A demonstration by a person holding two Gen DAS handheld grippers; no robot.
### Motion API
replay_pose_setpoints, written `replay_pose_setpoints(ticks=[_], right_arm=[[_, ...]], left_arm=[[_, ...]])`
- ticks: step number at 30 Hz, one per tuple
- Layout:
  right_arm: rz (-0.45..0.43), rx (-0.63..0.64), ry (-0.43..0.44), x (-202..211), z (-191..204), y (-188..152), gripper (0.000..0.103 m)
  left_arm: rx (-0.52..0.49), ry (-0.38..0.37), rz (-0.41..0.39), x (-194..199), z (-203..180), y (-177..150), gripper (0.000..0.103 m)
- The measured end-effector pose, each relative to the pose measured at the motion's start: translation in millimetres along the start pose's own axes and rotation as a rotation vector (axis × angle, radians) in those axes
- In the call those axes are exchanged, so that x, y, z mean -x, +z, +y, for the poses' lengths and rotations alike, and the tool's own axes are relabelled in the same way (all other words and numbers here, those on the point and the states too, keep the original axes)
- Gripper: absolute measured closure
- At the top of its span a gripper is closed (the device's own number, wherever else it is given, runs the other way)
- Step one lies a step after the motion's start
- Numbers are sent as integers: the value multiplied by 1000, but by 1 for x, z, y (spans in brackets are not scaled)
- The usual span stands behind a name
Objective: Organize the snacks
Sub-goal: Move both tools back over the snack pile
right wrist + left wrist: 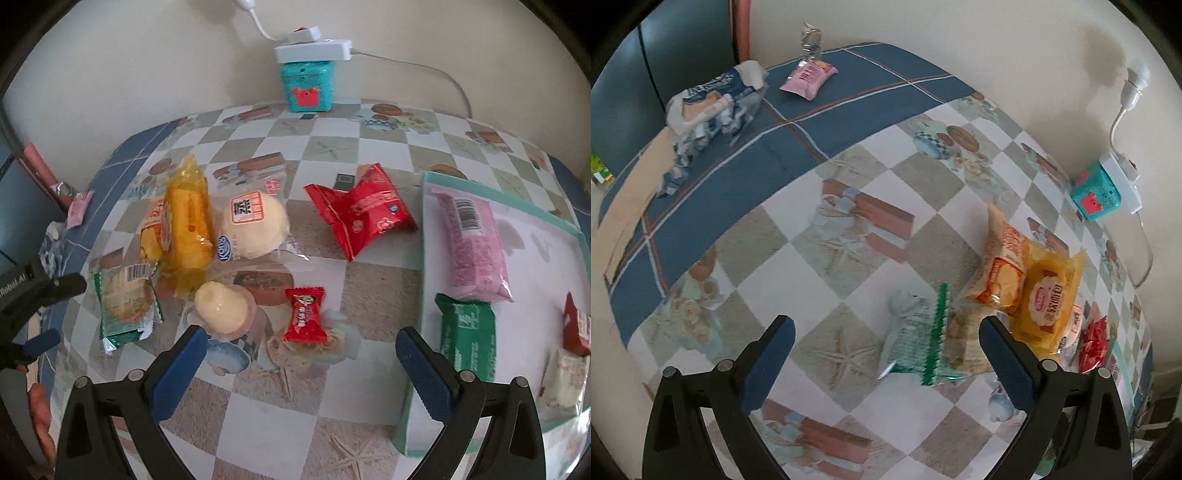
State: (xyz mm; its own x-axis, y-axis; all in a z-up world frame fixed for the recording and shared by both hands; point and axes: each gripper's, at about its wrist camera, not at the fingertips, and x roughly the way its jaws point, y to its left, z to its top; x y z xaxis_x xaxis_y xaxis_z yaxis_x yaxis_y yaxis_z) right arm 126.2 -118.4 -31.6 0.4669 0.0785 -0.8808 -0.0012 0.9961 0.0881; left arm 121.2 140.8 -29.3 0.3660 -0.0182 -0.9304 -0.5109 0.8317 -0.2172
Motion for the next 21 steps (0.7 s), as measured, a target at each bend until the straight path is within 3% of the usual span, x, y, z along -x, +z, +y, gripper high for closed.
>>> replay_pose_setpoints(ticks=[14,21], right_arm=[[-14,35,7,-18,-5,6,0],[12,43,24,-26,-8,2,14]], left_arm=[[-213,-24,-10,-10,-50,-7,3],[-292,-19,-26,-14,-69,-13,3]])
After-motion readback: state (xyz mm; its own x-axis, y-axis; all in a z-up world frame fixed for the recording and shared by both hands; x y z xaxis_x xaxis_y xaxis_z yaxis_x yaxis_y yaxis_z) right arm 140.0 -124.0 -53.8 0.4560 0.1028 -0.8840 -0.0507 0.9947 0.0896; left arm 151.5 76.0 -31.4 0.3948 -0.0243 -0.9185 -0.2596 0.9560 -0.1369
